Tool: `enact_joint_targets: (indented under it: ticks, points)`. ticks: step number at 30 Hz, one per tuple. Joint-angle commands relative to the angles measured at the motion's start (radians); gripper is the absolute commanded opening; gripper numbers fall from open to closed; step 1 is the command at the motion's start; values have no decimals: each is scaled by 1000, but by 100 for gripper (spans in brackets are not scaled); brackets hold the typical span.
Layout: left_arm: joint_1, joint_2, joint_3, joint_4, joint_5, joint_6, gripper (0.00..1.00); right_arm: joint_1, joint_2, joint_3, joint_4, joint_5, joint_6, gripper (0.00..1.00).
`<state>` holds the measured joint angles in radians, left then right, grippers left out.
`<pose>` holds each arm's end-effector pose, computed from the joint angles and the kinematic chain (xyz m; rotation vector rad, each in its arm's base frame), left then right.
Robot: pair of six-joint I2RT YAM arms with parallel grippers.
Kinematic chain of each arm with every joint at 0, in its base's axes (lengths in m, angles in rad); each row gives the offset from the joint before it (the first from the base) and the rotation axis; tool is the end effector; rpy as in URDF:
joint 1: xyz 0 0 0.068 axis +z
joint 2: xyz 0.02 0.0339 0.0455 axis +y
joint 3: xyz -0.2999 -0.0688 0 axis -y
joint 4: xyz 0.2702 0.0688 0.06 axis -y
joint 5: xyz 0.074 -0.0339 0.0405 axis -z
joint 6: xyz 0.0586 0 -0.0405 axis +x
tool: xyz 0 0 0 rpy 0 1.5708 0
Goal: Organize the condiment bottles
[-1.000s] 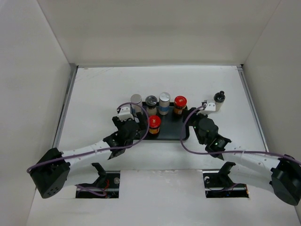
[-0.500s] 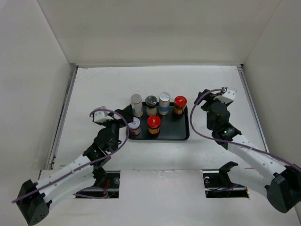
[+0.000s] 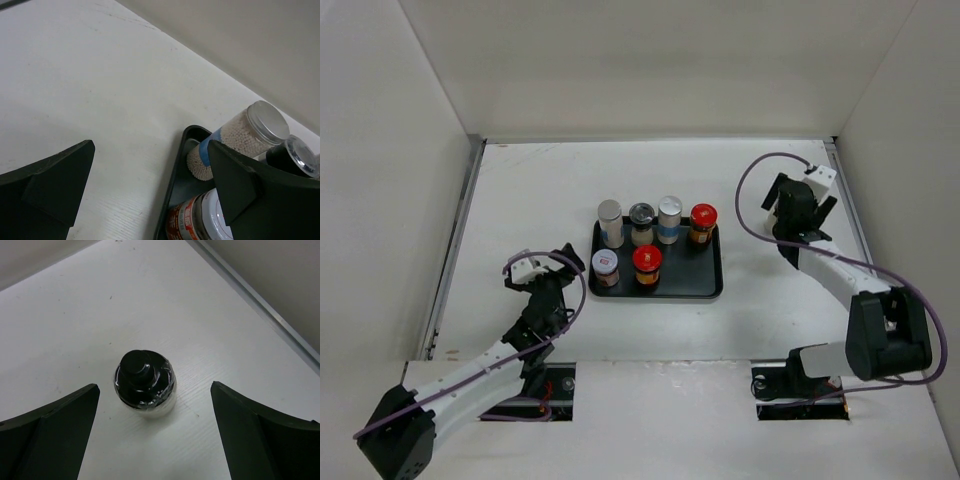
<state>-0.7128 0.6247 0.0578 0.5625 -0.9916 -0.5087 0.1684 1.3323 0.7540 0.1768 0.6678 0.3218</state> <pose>0.1402 -0.0564 0.1939 -0.6019 1.4565 -0.1774 0.3203 0.0176 0.2606 0.5645 1.8097 -0.3250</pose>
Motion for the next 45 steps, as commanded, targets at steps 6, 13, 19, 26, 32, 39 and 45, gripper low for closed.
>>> enact_joint_targets:
  ticks: [6,13,19,26,32,39,45]
  points:
    - [19,17,-38,155,79,-21,100,-56,163,180,-3,-149,-29,100]
    - [20,30,-36,157,84,-31,100,-73,246,199,-22,-151,-12,96]
    - [23,90,-30,180,87,-53,100,-82,278,183,-13,-119,-7,73]
    - [31,84,-35,191,88,-50,100,-24,121,108,13,-28,5,52]
    - [29,93,-32,189,91,-51,100,168,-155,-42,-46,32,31,52]
    - [31,92,-30,188,91,-51,100,543,-396,-124,-243,111,161,53]
    - [36,90,-29,186,85,-44,100,760,-300,-96,-159,151,218,54]
